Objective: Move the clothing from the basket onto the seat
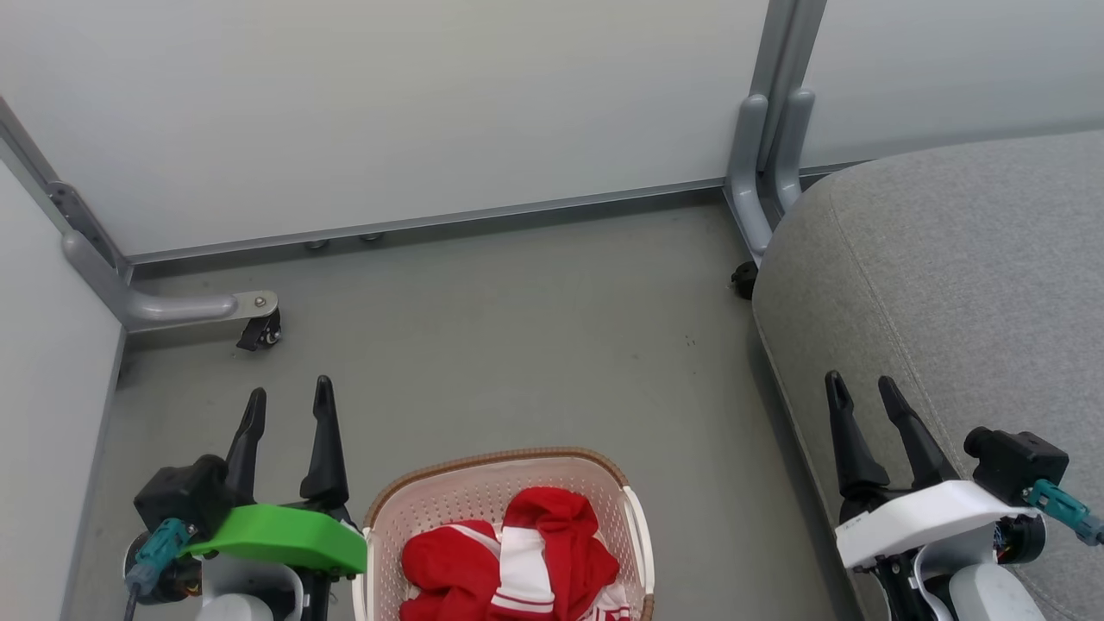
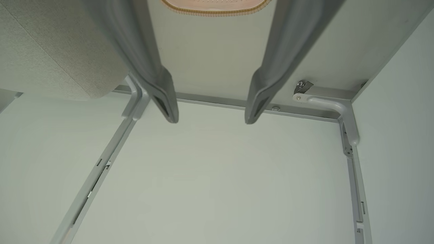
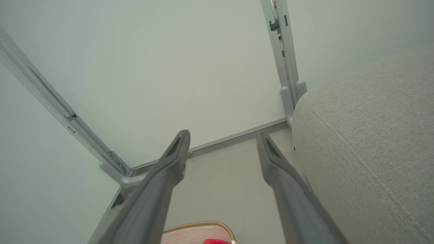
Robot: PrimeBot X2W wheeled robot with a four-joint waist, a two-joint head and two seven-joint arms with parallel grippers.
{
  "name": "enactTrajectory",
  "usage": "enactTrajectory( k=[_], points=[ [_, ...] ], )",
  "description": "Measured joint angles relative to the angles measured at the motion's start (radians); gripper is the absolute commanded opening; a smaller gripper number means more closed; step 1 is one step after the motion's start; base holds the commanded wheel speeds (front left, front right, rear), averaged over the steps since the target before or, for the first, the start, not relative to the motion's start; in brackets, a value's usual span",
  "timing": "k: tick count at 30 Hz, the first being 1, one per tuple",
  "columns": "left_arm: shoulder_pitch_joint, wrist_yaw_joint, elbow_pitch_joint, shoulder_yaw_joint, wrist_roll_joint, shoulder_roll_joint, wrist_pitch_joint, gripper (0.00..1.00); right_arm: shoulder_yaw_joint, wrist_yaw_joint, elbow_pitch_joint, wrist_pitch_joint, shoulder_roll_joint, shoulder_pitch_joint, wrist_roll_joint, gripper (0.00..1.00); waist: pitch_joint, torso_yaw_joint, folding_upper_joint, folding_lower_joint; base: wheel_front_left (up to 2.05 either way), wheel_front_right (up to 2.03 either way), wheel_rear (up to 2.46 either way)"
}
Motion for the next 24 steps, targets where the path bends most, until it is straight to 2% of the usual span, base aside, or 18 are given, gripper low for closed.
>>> enactTrajectory(
  k=[24],
  points=[
    [-0.005, 0.004, 0.009, -0.014, 0.19, 0.001, -0.052, 1.0, 0.012, 0.0, 0.011, -0.052, -0.002, 0.0, -0.207, 1.0, -0.005, 0.01, 0.0, 0.0, 0.0, 0.0, 0.0]
  ],
)
